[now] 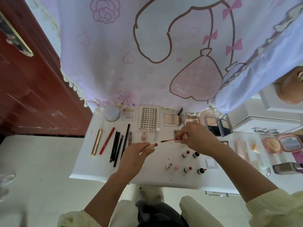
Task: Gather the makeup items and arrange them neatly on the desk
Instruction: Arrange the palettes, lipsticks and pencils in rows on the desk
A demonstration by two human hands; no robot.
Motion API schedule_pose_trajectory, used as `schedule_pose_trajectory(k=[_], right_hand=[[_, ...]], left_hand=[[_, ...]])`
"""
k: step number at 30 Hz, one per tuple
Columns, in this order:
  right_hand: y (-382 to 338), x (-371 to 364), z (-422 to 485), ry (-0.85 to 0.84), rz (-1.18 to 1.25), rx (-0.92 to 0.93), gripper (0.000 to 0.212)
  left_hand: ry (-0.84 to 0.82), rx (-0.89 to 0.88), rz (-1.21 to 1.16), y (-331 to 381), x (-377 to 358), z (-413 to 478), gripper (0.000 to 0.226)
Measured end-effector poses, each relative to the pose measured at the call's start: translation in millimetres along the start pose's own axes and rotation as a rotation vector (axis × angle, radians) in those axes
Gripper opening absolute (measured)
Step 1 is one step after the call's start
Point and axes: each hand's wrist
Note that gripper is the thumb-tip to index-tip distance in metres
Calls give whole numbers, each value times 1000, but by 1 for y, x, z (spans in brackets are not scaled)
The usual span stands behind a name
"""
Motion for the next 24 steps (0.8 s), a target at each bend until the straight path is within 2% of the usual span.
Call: schedule_pose_trajectory(k=[4, 7, 13, 18, 24], right_hand=[[11, -14, -2, 68, 387, -155, 8], [10, -29, -1, 76, 552, -211, 17], [-3, -56, 11, 2, 464, -205, 20], [-12, -79, 19, -69, 420, -197, 20], [-19, -97, 33, -133, 386, -195, 15]], left_hand=[[143, 167, -323, 1, -8, 1, 17], [183, 166, -222, -4, -19, 1, 14], [169, 169, -251, -1, -41, 9, 9], [171, 243, -210, -8, -50, 11, 4], [154, 189, -112, -19, -51, 13, 23]])
Point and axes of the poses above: each hand's wrist, its own z-axis towards the middle knuckle, its own x-axis out of the back of the hand, y = z × x, and after that the axes turned 6 degrees about -z, right-handed
